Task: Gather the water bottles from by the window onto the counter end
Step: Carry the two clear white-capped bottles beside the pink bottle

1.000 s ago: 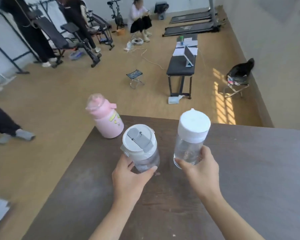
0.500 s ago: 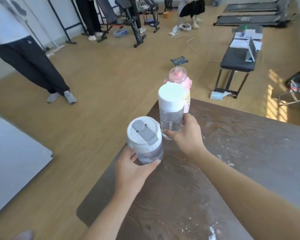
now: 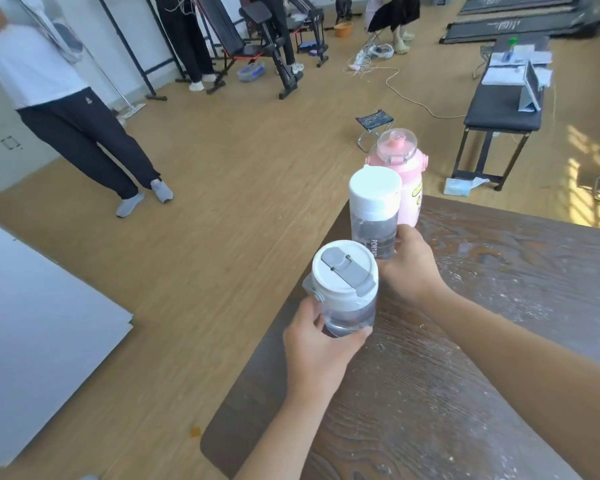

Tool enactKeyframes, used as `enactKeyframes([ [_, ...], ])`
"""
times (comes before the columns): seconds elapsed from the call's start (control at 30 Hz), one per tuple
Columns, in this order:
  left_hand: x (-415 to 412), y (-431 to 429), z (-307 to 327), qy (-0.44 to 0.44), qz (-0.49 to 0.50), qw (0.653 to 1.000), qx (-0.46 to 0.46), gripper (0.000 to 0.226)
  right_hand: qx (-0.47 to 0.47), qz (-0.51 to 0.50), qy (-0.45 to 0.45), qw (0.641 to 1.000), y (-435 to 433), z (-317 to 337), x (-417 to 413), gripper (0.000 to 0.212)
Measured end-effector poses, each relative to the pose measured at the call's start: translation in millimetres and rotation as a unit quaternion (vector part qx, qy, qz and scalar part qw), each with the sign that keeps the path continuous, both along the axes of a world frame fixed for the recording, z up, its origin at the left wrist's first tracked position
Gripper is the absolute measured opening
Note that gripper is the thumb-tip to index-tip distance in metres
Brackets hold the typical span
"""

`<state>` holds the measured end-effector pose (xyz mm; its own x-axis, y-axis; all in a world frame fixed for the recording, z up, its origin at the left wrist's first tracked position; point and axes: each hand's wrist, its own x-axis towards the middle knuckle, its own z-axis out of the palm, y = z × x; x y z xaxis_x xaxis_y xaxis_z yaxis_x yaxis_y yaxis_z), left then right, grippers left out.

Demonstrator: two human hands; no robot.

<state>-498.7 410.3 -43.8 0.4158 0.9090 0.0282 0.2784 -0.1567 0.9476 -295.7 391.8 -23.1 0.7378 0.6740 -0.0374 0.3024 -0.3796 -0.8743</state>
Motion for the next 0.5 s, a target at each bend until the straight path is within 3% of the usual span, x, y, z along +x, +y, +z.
enactKeyframes([
  [0.27,4.9,-6.1,-12.6,-0.004,0.005,1.000,-0.021,0.065,0.007,0.016,0.024,1.000,-7.1,2.2,-0.3,0.062],
  [0.37,7.0,-11.3,-5.8,0.047,0.007,0.999,0.008,0.065,0.012,0.018,0.049,0.999,-22.3,1.8,-1.9,0.069],
  [0.5,12.3,-39.8,3.7,0.118,0.122,0.985,0.012,0.076,0.009,-0.001,0.049,0.999,-63.5,-0.8,-0.8,0.067],
])
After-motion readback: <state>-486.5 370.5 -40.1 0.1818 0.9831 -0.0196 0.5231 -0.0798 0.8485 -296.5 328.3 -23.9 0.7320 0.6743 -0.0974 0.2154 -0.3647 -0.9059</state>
